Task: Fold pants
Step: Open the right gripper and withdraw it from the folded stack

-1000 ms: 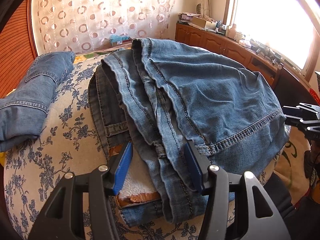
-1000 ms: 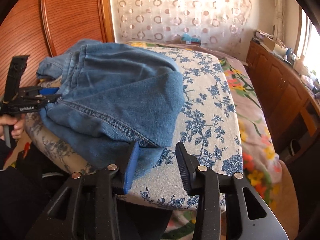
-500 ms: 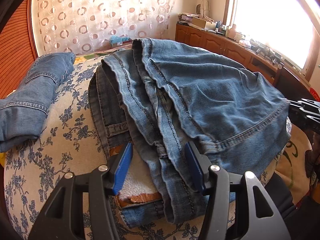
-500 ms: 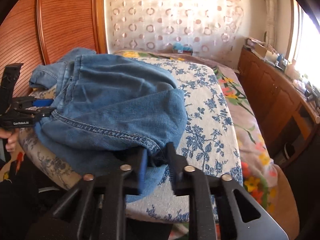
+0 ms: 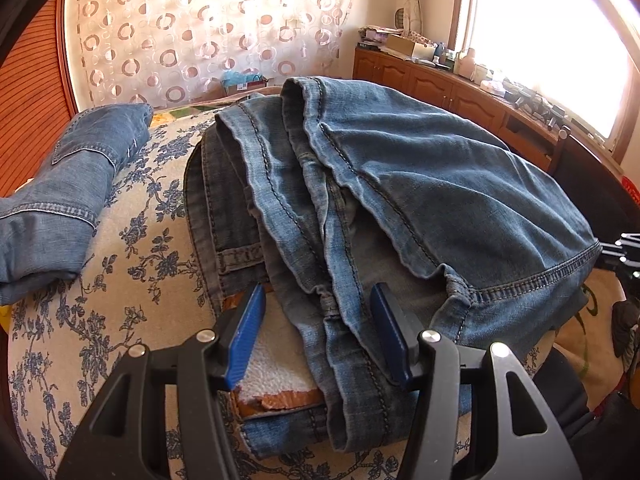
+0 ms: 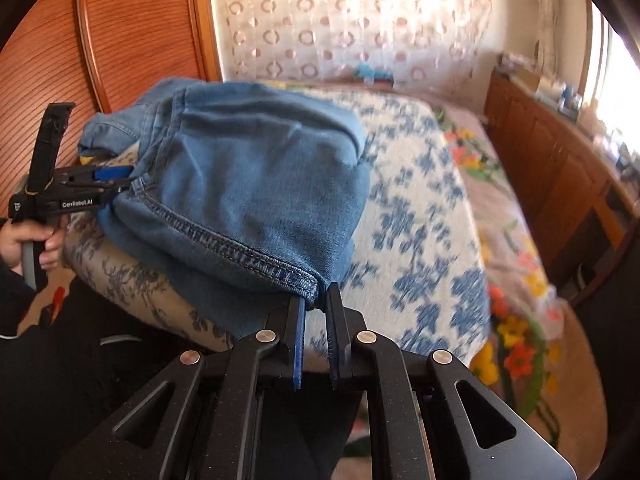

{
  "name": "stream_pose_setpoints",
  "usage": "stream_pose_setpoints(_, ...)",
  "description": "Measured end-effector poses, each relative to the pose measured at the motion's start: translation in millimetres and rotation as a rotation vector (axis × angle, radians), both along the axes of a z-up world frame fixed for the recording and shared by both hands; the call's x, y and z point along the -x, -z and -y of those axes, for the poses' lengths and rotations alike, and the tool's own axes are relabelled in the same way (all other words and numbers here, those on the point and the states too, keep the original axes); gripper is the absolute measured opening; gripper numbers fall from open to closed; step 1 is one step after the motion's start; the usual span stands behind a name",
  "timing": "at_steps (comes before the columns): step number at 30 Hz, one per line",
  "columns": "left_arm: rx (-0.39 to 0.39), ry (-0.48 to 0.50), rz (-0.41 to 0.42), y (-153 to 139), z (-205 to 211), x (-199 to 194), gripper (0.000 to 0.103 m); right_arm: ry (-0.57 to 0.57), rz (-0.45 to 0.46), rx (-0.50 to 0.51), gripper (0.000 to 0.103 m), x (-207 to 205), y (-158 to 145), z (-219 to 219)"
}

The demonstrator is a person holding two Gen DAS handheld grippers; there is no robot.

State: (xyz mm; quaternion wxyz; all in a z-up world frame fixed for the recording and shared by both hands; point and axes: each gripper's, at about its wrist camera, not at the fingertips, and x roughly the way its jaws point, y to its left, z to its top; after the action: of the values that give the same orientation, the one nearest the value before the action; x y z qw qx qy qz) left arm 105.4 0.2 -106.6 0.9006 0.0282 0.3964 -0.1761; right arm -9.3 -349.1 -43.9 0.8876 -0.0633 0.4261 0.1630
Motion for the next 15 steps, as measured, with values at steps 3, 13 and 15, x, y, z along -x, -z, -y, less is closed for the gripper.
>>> stream_pose_setpoints(3, 0.006, 0.0, 0.002, 1, -3, -1, 0.056, -0.002, -0.009, 0.009, 0.007, 1, 5, -1)
stream_pose_setpoints(13, 0.034, -0.007, -0.007, -6, -11, 6, 0.056, 0.032, 0.058, -0.057, 0.03, 5, -25, 17)
stream_pose_setpoints(15, 0.029, -0.006, 0.004, -10, -11, 9, 0.056, 0.045, 0.077, -0.064, 0.039, 1, -29, 19)
